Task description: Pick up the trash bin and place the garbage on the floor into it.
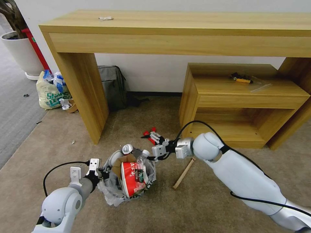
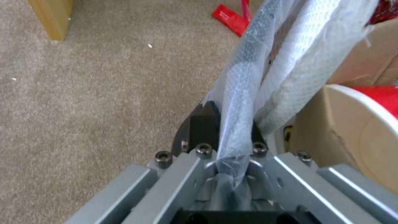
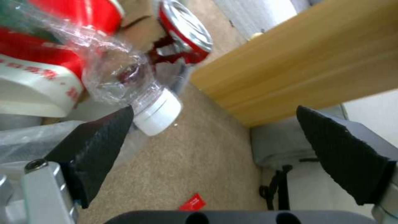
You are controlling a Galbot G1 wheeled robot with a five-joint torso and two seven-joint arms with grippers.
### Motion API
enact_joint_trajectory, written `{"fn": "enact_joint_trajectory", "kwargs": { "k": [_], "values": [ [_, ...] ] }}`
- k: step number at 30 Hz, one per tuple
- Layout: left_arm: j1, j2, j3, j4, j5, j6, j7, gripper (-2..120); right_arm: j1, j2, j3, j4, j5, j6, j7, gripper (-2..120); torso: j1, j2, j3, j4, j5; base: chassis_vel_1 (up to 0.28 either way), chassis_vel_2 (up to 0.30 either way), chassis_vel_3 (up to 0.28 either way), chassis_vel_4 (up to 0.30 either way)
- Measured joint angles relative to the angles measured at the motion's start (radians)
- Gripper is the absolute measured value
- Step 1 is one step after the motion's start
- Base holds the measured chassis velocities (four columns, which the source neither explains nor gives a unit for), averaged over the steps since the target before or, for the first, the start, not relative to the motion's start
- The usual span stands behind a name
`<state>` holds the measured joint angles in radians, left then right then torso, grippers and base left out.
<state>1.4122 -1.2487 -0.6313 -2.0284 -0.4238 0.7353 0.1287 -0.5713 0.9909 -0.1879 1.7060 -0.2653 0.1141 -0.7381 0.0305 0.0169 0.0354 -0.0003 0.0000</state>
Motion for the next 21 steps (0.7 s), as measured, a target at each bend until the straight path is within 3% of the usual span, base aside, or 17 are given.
{"fn": "enact_joint_trajectory", "kwargs": {
  "k": [21],
  "values": [
    [0.0, -0.007, -0.004, 0.001, -0.001, 0.0, 0.004, 0, 0.015, 0.035, -0.058, -0.038, 0.1, -0.057, 0.081, 100, 0.0, 0.0, 0.0, 0.0002, -0.0001, 0.0, 0.0, 0.0, 0.0]
  ]
}}
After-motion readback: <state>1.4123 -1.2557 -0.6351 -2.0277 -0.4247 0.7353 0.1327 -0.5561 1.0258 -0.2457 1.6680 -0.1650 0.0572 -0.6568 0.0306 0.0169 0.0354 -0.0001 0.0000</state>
